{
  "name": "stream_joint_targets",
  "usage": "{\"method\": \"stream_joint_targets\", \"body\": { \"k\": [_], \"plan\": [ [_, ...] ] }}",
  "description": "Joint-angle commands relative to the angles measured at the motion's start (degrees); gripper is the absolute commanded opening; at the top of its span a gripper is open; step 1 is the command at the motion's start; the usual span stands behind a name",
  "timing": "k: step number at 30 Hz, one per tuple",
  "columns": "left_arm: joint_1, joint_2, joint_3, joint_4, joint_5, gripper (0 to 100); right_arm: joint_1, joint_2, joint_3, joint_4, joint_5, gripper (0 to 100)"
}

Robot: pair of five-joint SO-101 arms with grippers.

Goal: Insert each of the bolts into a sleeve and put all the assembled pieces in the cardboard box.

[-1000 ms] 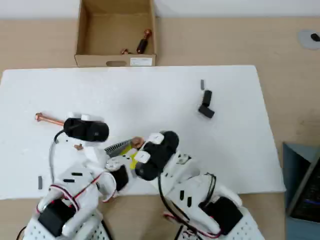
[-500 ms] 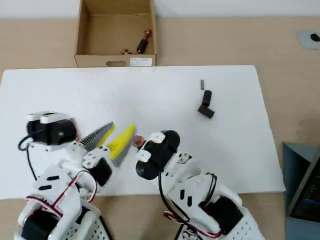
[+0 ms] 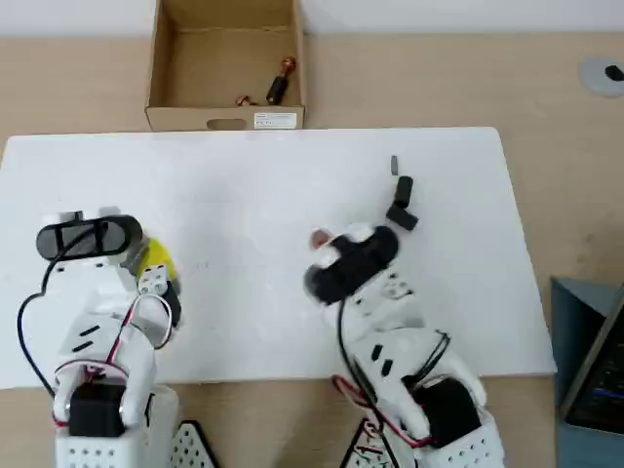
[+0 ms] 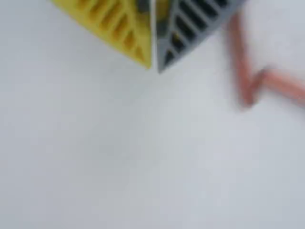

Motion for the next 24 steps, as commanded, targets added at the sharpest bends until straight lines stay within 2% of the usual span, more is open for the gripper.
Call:
{"method": "stream_joint_targets", "body": {
  "k": [1,6,13,17,24],
  "plan": [
    [-4.7,-0.4,7.3,-2.5,-4.9,0,5.8,-4.4,-6.3,1.5,0.3,0.9],
    [-11.0,-0.1,14.9,-10.8,-7.9,0,6.2,7.4,-16.7,0.3,0.3,0.9],
    [-12.0,-0.1,14.8,-10.5,-7.5,0,6.4,33.5,-34.2,-7.6,0.2,0.9],
    [-12.0,-0.2,14.8,-7.4,-7.5,0,6.4,45.9,-41.0,-14.5,0.4,0.9],
    [-12.0,-0.2,14.8,-7.3,-7.6,0,6.3,65.9,-51.3,-25.3,0.5,0.9]
  ]
}}
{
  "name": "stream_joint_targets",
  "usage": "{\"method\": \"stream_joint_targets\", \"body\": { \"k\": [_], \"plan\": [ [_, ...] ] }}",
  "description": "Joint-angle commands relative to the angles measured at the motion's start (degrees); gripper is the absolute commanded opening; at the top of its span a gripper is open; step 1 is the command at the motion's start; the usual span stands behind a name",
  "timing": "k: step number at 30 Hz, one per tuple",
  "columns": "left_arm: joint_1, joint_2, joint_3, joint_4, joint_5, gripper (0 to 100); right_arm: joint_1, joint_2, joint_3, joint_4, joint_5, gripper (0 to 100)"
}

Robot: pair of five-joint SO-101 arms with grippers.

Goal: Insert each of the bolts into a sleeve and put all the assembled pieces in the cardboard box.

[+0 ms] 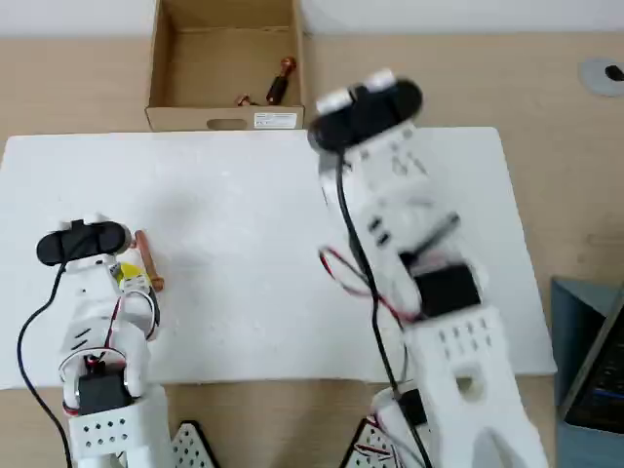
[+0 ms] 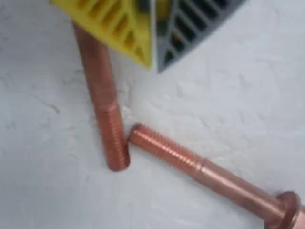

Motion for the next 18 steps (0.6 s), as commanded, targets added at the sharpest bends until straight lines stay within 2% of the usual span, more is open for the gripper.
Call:
{"method": "stream_joint_targets", "body": {
  "k": [1,8,15,18],
  "plan": [
    [-0.3,-0.4,0.7,0.0,0.0,0,0.8,9.3,-9.2,-7.0,0.6,0.9],
    [-0.2,-0.4,0.7,0.0,-0.1,0,0.7,29.9,-23.6,-16.4,0.6,0.9],
    [-0.2,-0.4,0.7,0.1,-0.2,0,0.7,49.9,-42.2,-18.1,0.6,0.9],
    [-0.2,-0.4,0.7,0.1,-0.2,0,0.7,57.7,-50.2,-18.0,3.6,0.9]
  ]
}}
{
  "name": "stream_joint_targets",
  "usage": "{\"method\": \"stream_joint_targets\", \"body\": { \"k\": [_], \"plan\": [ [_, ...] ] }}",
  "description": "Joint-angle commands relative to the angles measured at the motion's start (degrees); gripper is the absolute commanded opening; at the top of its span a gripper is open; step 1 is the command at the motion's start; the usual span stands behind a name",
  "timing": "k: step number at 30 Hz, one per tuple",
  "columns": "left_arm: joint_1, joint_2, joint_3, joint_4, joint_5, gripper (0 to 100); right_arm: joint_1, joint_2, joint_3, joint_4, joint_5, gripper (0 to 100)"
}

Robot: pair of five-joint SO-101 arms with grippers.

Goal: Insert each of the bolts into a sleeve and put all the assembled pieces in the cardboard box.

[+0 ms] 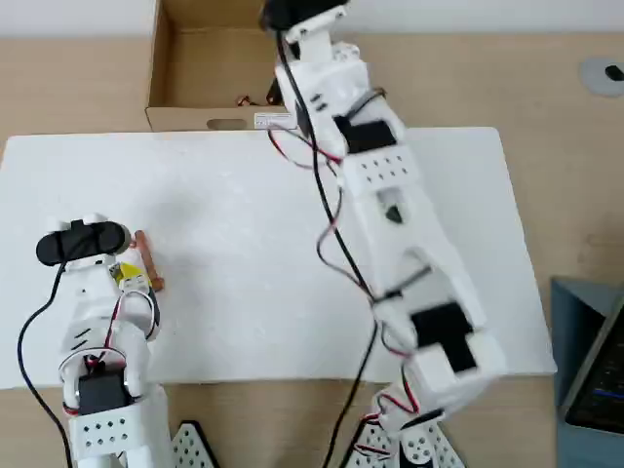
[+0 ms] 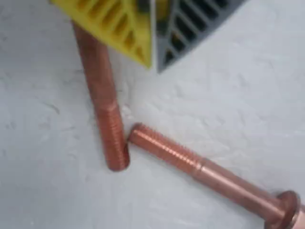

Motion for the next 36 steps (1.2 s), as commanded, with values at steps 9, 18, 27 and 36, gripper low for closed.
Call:
{"method": "stream_joint_targets", "body": {
  "k": [9,18,27,36],
  "plan": [
    [-0.2,-0.4,0.7,0.3,-0.2,0,-2.3,24.8,-30.5,-1.7,16.0,0.9],
    [-0.2,-0.4,0.7,0.3,-0.2,0,-4.3,39.2,-44.8,-1.5,26.5,1.1],
    [-0.2,-0.4,0.7,0.3,-0.1,0,-4.5,45.2,-50.0,3.1,31.6,12.7],
    [-0.2,-0.4,0.7,0.3,-0.1,0,-4.4,46.5,-51.8,3.8,31.7,13.4]
  ]
}}
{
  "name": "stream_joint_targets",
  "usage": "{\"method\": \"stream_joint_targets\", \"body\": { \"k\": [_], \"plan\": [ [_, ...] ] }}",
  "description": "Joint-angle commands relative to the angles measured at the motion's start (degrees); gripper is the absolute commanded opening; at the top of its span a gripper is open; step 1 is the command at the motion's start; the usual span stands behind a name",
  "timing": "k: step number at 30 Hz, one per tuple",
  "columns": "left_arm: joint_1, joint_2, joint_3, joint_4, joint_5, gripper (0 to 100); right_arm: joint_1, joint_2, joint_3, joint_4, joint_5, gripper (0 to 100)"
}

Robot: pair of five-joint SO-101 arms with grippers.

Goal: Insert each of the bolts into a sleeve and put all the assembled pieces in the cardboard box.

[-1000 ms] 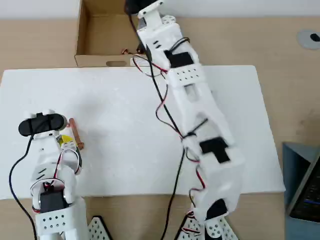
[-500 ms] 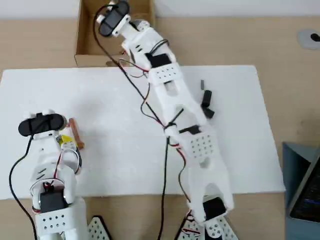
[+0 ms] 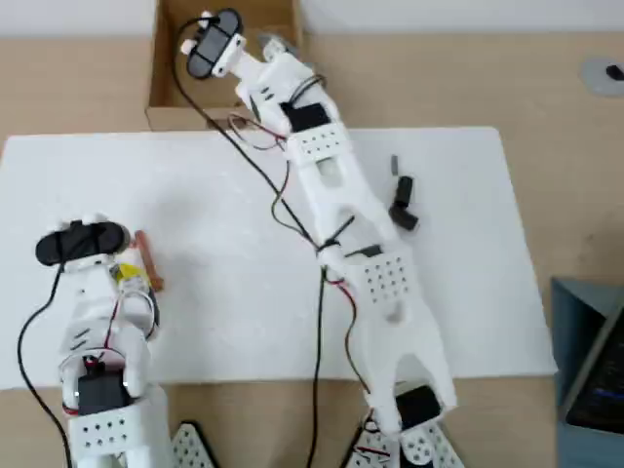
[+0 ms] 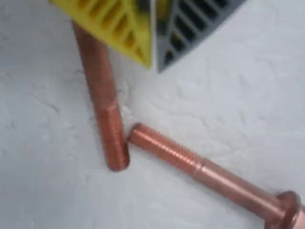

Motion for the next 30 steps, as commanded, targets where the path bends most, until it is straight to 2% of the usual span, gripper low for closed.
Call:
{"method": "stream_joint_targets", "body": {
  "k": [1,9,19,30],
  "plan": [
    [-0.2,-0.4,0.7,0.3,-0.1,0,-0.4,-0.4,-3.1,0.1,0.5,13.4],
    [-0.2,-0.4,0.7,0.3,-0.1,0,0.3,-2.2,-4.8,2.5,0.4,13.4],
    [-0.2,-0.4,0.7,0.3,-0.2,0,0.7,-10.5,-18.9,28.7,-3.0,13.4],
    [-0.2,-0.4,0.7,0.3,-0.2,0,0.7,-11.6,-40.8,58.5,-3.0,13.4]
  ]
}}
